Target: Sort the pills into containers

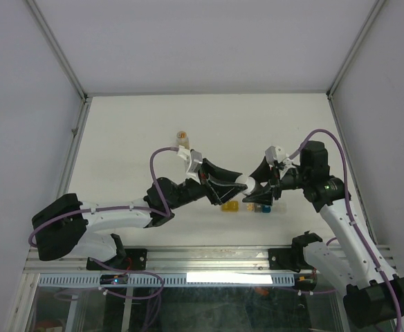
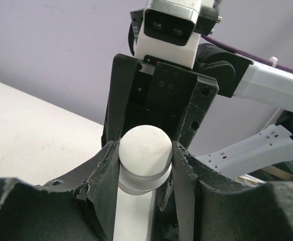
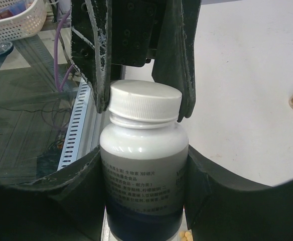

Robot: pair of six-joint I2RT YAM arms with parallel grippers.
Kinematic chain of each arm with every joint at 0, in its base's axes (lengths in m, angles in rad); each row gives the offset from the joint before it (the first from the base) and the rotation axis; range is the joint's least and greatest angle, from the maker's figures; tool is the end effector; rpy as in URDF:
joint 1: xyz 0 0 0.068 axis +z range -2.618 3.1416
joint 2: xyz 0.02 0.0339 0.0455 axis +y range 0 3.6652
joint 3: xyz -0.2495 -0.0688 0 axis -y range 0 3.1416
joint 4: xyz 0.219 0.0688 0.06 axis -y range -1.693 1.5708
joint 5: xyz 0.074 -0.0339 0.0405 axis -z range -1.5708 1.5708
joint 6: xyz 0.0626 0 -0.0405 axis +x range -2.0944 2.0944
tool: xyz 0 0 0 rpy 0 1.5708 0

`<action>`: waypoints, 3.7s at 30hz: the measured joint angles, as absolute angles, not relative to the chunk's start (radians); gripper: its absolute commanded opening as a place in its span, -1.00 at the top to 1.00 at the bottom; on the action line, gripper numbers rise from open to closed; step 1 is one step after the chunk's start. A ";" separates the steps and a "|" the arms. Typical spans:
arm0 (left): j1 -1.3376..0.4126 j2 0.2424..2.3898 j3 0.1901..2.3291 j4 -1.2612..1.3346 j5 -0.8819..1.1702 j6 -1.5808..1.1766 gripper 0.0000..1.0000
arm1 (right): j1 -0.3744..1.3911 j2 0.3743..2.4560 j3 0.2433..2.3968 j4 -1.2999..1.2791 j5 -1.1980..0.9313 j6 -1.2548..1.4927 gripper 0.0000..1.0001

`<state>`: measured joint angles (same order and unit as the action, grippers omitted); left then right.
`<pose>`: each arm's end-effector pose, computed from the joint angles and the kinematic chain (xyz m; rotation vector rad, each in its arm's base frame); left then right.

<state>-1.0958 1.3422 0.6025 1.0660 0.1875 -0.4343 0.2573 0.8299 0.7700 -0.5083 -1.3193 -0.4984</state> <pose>0.1241 -0.2668 0.2966 0.6175 1.2429 -1.4219 0.1290 0.0966 0.2962 -1.3139 1.3289 1.2108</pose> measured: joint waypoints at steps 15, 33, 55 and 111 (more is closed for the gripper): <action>-1.206 1.381 0.640 1.042 -0.199 -0.506 1.00 | 0.246 0.817 0.770 -0.453 -1.199 -0.445 1.00; -1.245 1.376 0.712 0.879 -0.348 -0.425 0.84 | 0.239 0.815 0.768 -0.443 -1.125 -0.434 1.00; -1.259 1.308 0.701 0.743 -0.286 -0.405 -0.87 | 0.233 0.825 0.768 -0.401 -1.152 -0.416 1.00; -0.960 1.324 0.935 0.389 0.517 -0.345 0.03 | 0.233 0.880 0.768 -0.444 -1.361 -0.481 1.00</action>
